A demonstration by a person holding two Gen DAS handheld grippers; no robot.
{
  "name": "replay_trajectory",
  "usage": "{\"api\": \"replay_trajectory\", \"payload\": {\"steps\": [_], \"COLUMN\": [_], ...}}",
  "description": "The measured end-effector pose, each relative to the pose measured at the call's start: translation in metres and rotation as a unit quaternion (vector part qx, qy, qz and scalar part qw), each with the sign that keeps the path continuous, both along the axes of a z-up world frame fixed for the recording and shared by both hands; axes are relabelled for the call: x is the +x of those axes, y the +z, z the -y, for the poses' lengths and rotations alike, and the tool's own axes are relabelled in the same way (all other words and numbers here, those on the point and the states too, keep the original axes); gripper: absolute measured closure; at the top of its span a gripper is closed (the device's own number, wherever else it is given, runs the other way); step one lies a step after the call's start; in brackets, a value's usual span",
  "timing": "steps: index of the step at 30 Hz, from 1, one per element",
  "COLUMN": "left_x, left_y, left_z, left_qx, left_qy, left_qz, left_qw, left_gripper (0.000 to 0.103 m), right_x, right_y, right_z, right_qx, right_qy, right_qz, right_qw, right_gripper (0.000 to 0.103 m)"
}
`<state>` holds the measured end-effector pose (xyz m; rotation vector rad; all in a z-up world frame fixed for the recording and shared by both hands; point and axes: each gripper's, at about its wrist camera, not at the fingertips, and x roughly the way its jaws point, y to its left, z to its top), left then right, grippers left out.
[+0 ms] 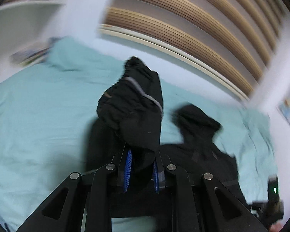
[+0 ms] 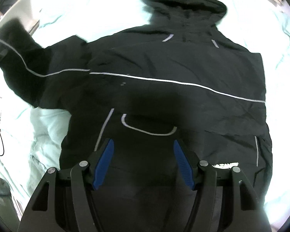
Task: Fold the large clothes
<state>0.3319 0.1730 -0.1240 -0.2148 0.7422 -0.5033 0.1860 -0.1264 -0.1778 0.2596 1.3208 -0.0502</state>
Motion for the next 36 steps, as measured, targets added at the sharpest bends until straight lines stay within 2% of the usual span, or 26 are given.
{"api": "replay_trajectory", "payload": {"steps": [2,4,7,11,14,16,18,21,23,24,28,32,36], "left_x": [-0.004,-0.008,-0.013,-0.012,-0.003,0.004,0.004,-0.001,-0.005,-0.008,-0.022,-0.026,-0.026], "left_y": [-0.004,-0.018,-0.042,-0.086,-0.118,-0.137,-0.149,-0.151,-0.142,-0.135,-0.103,-0.084,-0.077], "left_z": [0.045,0.1,0.16,0.222,0.24,0.242,0.241,0.241,0.233,0.23,0.191,0.154,0.13], "left_qx": [0.014,0.023,0.022,0.046,0.054,0.047,0.026,-0.017,-0.031,-0.033,-0.059,-0.054,-0.036], "left_qy": [-0.051,-0.113,-0.176,-0.218,-0.218,-0.221,-0.235,-0.263,-0.265,-0.263,-0.231,-0.177,-0.14], "left_qz": [0.001,-0.014,-0.044,-0.087,-0.132,-0.169,-0.2,-0.244,-0.261,-0.26,-0.222,-0.2,-0.185], "left_qw": [0.9986,0.9933,0.9831,0.9709,0.9654,0.9595,0.9508,0.9333,0.928,0.9287,0.9456,0.9621,0.9721], "left_gripper": [0.084,0.084,0.084,0.084,0.082,0.075,0.058,0.051,0.049,0.046,0.035,0.033,0.033], "right_x": [-0.005,-0.01,-0.018,-0.025,-0.028,-0.029,-0.028,-0.02,-0.012,-0.008,0.022,0.058,0.081], "right_y": [-0.002,-0.005,-0.008,-0.01,-0.014,-0.017,-0.02,-0.019,-0.014,-0.012,-0.011,-0.034,-0.061], "right_z": [0.014,0.027,0.047,0.073,0.088,0.097,0.104,0.112,0.12,0.122,0.121,0.116,0.113], "right_qx": [0.004,0.006,0.007,0.0,0.001,0.001,0.002,0.013,0.024,0.028,0.073,0.143,0.152], "right_qy": [-0.017,-0.031,-0.055,-0.084,-0.098,-0.102,-0.104,-0.103,-0.104,-0.103,-0.089,-0.084,-0.089], "right_qz": [-0.003,-0.007,-0.012,-0.013,-0.016,-0.016,-0.015,-0.003,0.014,0.021,0.063,0.065,0.046], "right_qw": [1.0,0.999,0.998,0.996,0.995,0.995,0.994,0.995,0.994,0.994,0.991,0.984,0.983], "right_gripper": [0.036,0.036,0.036,0.036,0.036,0.036,0.036,0.036,0.036,0.035,0.027,0.027,0.027]}}
